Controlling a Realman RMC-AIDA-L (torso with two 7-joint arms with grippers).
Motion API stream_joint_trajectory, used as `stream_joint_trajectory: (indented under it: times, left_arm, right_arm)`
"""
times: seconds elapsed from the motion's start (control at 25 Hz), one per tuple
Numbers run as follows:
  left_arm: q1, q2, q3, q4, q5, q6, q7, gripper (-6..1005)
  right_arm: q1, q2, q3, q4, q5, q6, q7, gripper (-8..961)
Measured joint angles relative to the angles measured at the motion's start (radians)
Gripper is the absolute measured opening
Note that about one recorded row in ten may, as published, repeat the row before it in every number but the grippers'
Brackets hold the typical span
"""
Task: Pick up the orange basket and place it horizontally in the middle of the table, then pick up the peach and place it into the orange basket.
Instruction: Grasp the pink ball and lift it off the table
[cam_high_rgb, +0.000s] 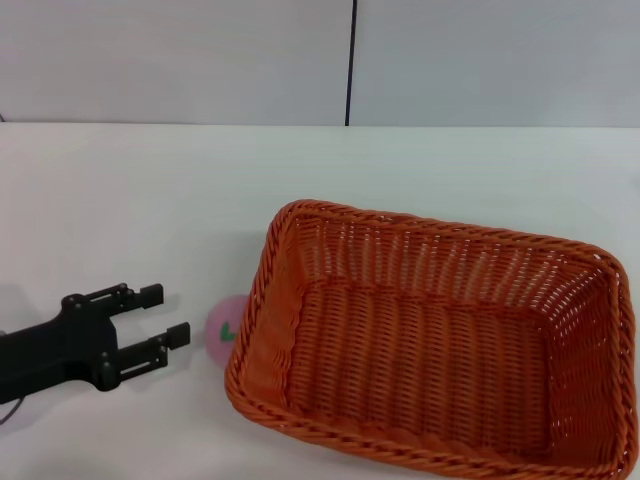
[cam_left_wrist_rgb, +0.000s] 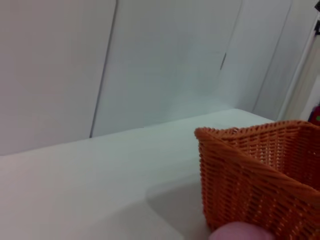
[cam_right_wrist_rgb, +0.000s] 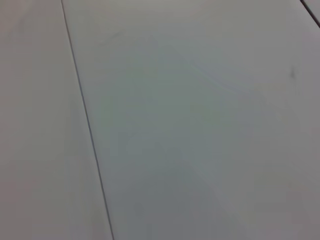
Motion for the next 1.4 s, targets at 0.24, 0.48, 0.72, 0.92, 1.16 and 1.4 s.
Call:
stream_joint_trajectory:
  times: [0.24, 0.48, 0.72, 0.92, 1.16, 1.4]
  left_arm:
    - [-0.017, -0.031, 0.001, 0.000, 0.045, 0.030, 0.000, 662]
    - [-0.027, -0.046, 0.001, 0.000, 0.067, 0.039, -0.001, 660]
    - [-0.034, -0.055, 0.001, 0.000, 0.068, 0.039, -0.001, 658]
    - [-0.046, -0.065, 0.001, 0.000, 0.072, 0.047, -0.001, 657]
    - [-0.057, -0.077, -0.004, 0.000, 0.089, 0.070, -0.001, 605]
    - [-0.052, -0.080, -0.023, -0.001, 0.085, 0.070, 0.011, 371]
  right_arm:
    - [-0.001, 0.000, 0.001, 0.010, 0.000, 0.000, 0.000, 433]
    - [-0.001, 0.000, 0.009, 0.011, 0.000, -0.002, 0.003, 433]
    - [-0.001, 0.000, 0.025, 0.016, 0.000, -0.011, 0.006, 433]
    - [-0.002, 0.000, 0.027, 0.016, 0.000, -0.013, 0.006, 434]
    - [-0.006, 0.001, 0.030, 0.020, 0.000, -0.013, 0.006, 434]
    - [-0.009, -0.001, 0.041, 0.027, 0.000, -0.014, 0.006, 434]
